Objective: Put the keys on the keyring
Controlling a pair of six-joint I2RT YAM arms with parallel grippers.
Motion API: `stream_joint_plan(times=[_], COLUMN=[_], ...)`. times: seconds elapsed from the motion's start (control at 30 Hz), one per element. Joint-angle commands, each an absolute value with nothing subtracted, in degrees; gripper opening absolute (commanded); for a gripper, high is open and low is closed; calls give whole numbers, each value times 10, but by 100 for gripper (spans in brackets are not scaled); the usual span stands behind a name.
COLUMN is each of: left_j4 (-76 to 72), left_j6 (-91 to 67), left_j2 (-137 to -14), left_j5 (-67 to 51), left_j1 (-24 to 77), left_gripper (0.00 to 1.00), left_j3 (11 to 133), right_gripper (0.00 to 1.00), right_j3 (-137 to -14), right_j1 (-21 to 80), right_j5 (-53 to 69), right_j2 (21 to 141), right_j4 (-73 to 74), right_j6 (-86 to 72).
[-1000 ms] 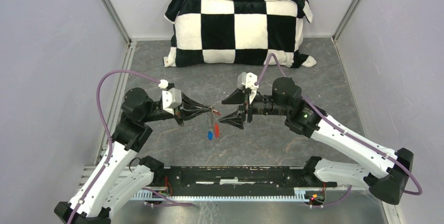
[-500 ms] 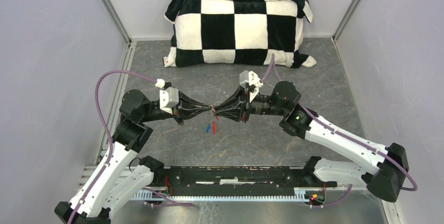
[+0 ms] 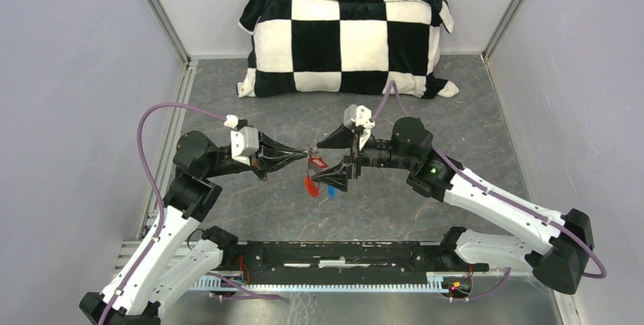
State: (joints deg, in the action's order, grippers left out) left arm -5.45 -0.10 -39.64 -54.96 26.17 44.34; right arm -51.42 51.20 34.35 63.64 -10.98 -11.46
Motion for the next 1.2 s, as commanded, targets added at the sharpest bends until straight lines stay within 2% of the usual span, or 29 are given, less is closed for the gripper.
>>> stream_joint_plan(times=[0.0, 0.23, 0.5, 0.8, 1.17], left_j4=[-84, -118, -153, -153, -142], left_j6=[-5, -30, -45, -42, -30], left_j2=[-387, -392, -419, -411, -395], left_j5=[-507, -412, -346, -345, -350], left_j1=[263, 263, 263, 263, 263], left_gripper=[2, 2, 2, 2, 2], left_j3=[433, 401, 382, 380, 382], right_gripper=[98, 98, 98, 98, 98], right_j3=[-544, -509, -535, -531, -517], right_j1=[513, 519, 581, 605, 607], right_j5=[255, 214, 107, -34, -76], right_j2=[591, 572, 640, 713, 743], right_j4=[-66, -77, -54, -108, -144], right_j6=[-73, -80, -39, -57, -34])
